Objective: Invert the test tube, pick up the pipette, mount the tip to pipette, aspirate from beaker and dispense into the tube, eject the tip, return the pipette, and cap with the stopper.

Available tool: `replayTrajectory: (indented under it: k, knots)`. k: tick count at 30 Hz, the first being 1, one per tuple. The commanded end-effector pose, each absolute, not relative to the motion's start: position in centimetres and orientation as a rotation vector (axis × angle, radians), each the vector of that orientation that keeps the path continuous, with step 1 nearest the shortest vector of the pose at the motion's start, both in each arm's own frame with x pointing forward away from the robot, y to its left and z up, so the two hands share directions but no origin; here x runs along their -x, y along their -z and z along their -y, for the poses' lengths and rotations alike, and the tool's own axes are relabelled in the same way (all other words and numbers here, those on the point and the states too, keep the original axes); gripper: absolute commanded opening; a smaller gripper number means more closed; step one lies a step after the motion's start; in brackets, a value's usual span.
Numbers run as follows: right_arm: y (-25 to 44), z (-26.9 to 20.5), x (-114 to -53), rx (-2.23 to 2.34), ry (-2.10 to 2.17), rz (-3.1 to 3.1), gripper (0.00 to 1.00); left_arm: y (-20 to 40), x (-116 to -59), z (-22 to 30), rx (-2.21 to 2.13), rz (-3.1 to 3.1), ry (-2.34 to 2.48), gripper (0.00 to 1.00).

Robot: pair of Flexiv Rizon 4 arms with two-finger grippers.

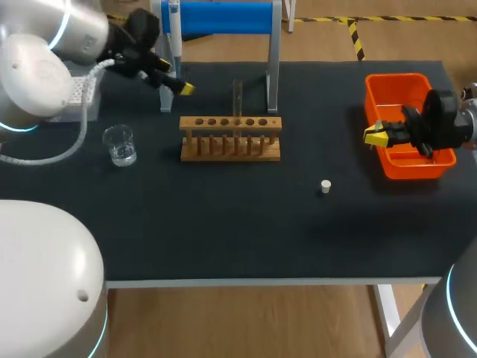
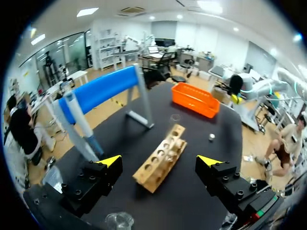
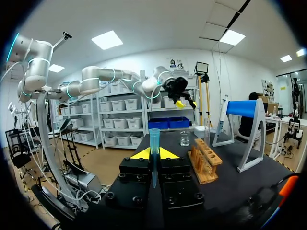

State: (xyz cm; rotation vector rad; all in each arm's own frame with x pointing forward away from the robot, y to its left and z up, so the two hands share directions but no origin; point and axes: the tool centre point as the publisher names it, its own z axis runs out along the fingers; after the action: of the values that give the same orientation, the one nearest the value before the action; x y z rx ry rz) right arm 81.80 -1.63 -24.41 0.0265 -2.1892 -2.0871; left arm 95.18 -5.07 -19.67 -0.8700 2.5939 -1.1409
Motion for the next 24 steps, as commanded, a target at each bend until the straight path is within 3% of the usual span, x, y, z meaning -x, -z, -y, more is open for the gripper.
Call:
replayTrajectory:
  k: [1, 13, 24]
  knots:
    - [24.4, 1.6, -81.8, -0.027, 2.086, 2.19, 0.0, 20.1, -96.4, 5.0, 1.02, -2.48, 1.046, 1.0]
    - [24.4, 1.6, -81.8, -0.027, 2.086, 2.19, 0.0, 22.1, -99.6, 4.3, 1.342, -2.03, 0.947, 1.0]
    - [24.4, 1.6, -81.8, -0.027, 2.086, 2.19, 0.0, 22.2, -99.9, 4.3, 1.352, -2.013, 0.93, 1.0]
